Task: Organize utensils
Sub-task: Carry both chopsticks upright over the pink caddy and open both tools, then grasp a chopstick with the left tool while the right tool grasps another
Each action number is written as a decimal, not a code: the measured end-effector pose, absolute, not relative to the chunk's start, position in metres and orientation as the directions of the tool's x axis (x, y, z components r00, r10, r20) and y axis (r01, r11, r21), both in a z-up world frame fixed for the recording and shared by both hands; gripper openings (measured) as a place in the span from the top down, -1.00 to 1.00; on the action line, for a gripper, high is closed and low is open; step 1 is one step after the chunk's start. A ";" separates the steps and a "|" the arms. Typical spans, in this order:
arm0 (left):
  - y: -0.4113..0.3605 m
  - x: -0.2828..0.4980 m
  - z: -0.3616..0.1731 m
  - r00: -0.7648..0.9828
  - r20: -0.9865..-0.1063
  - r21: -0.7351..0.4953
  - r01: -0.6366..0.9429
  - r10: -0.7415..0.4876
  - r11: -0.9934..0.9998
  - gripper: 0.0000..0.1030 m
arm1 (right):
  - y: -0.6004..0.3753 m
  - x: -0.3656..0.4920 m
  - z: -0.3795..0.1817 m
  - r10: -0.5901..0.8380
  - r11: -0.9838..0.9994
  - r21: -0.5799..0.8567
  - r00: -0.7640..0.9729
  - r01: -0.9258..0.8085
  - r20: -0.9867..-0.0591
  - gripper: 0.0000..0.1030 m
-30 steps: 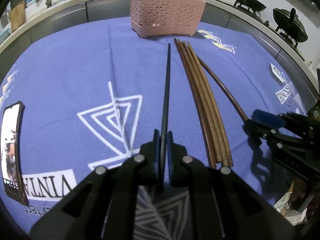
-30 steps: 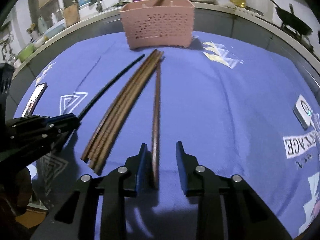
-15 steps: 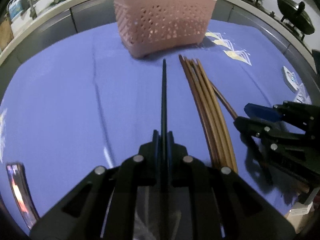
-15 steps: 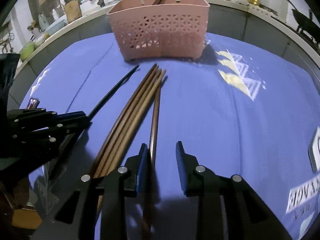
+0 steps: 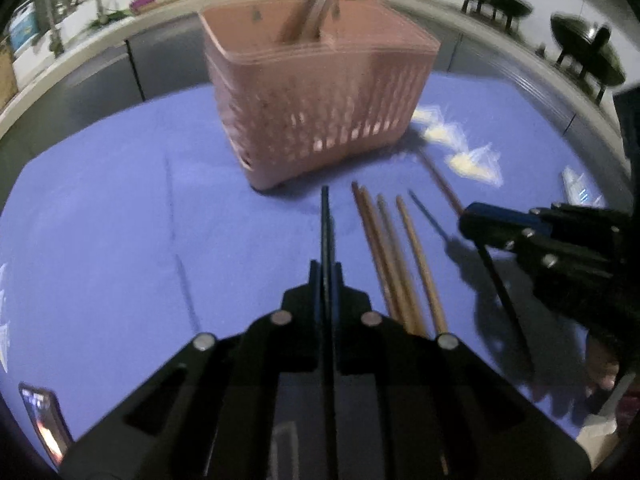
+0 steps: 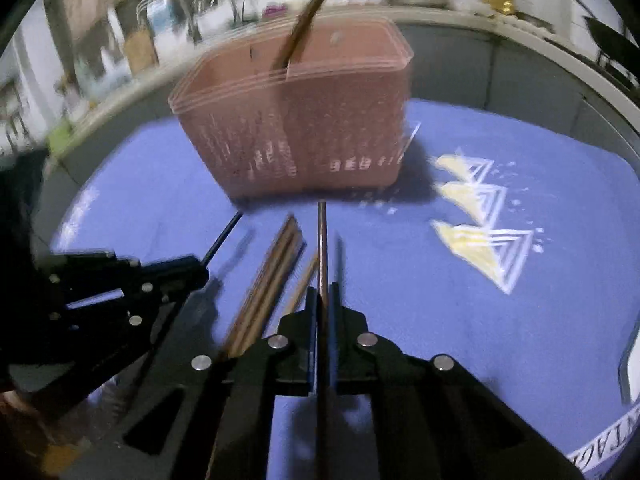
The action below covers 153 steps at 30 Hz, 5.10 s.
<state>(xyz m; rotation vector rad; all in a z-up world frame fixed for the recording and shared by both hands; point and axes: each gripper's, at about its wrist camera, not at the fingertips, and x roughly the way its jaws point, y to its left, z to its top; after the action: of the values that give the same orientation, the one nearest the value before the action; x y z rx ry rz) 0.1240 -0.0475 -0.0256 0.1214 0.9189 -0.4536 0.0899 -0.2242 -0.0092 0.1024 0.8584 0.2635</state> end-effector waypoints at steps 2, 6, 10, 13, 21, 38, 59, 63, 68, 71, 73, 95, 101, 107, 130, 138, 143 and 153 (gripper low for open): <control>-0.037 0.109 -0.005 0.558 -0.744 -0.123 0.424 -0.366 0.897 0.91 | -0.232 0.064 0.015 0.299 0.954 0.227 0.687 -0.196 -0.663 0.89; -0.011 0.060 0.041 0.648 -0.620 -0.172 0.437 -0.442 0.883 0.91 | -0.240 0.014 0.044 0.304 0.950 0.234 0.784 -0.207 -0.541 0.89; 0.001 0.017 0.062 0.703 -0.550 -0.158 0.443 -0.451 0.883 0.91 | -0.241 -0.023 0.057 0.290 0.952 0.232 0.827 -0.199 -0.482 0.89; 0.004 -0.003 0.066 0.718 -0.535 -0.136 0.446 -0.445 0.884 0.91 | -0.237 -0.038 0.062 0.289 0.951 0.241 0.837 -0.194 -0.465 0.89; 0.008 -0.024 0.071 0.729 -0.519 -0.127 0.452 -0.447 0.883 0.91 | -0.229 -0.059 0.074 0.279 0.955 0.218 0.853 -0.200 -0.442 0.89; 0.003 -0.033 0.075 0.738 -0.516 -0.096 0.454 -0.434 0.886 0.91 | -0.216 -0.062 0.076 0.299 0.952 0.200 0.844 -0.232 -0.446 0.89; -0.040 0.144 0.217 0.863 -0.310 0.004 0.422 -0.400 0.907 0.91 | -0.225 0.159 0.176 0.294 0.938 0.247 0.935 -0.243 -0.200 0.89; -0.048 0.198 0.176 0.840 -0.416 -0.008 0.379 -0.348 0.925 0.91 | -0.213 0.199 0.140 0.311 0.941 0.231 0.896 -0.246 -0.316 0.89; -0.042 0.221 0.121 0.777 -0.536 -0.083 0.340 -0.330 0.937 -0.11 | -0.203 0.210 0.103 0.339 0.938 0.235 0.819 -0.255 -0.463 0.77; -0.031 0.207 0.121 0.793 -0.516 -0.094 0.324 -0.324 0.942 -0.11 | -0.208 0.188 0.110 0.350 0.930 0.265 0.840 -0.256 -0.415 0.39; -0.024 0.194 0.128 0.808 -0.496 -0.095 0.314 -0.318 0.945 -0.11 | -0.209 0.171 0.121 0.346 0.928 0.270 0.862 -0.256 -0.370 0.27; -0.024 0.022 -0.048 0.476 -0.765 -0.228 0.432 -0.435 0.873 0.44 | -0.179 0.008 -0.056 0.206 0.975 0.104 0.619 -0.198 -0.758 0.51; -0.038 0.017 -0.053 0.465 -0.780 -0.202 0.446 -0.419 0.872 0.44 | -0.203 -0.003 -0.052 0.169 0.986 0.118 0.637 -0.122 -0.752 0.51; -0.047 0.022 -0.063 0.485 -0.799 -0.144 0.419 -0.355 0.896 0.47 | -0.202 -0.009 -0.051 0.193 0.981 0.134 0.635 -0.140 -0.748 0.51; -0.016 -0.009 -0.068 0.495 -0.819 -0.069 0.415 -0.289 0.907 0.89 | -0.225 -0.048 -0.058 0.175 0.983 0.099 0.606 -0.156 -0.776 0.87; 0.002 -0.034 -0.070 0.456 -0.834 -0.104 0.422 -0.310 0.901 0.86 | -0.222 -0.062 -0.055 0.223 0.971 0.131 0.562 -0.200 -0.796 0.85; -0.015 -0.005 -0.067 0.466 -0.837 -0.070 0.430 -0.288 0.900 0.86 | -0.215 -0.030 -0.047 0.237 0.967 0.138 0.568 -0.213 -0.788 0.84; -0.048 0.065 -0.061 0.481 -0.829 -0.047 0.449 -0.286 0.892 0.87 | -0.220 0.041 -0.056 0.263 0.963 0.191 0.526 -0.188 -0.809 0.83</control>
<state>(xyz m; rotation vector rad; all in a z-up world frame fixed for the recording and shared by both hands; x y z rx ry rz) 0.0655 -0.0483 -0.0607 0.1852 0.9707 -0.4513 0.0414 -0.2197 -0.0557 0.0832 0.9809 0.2697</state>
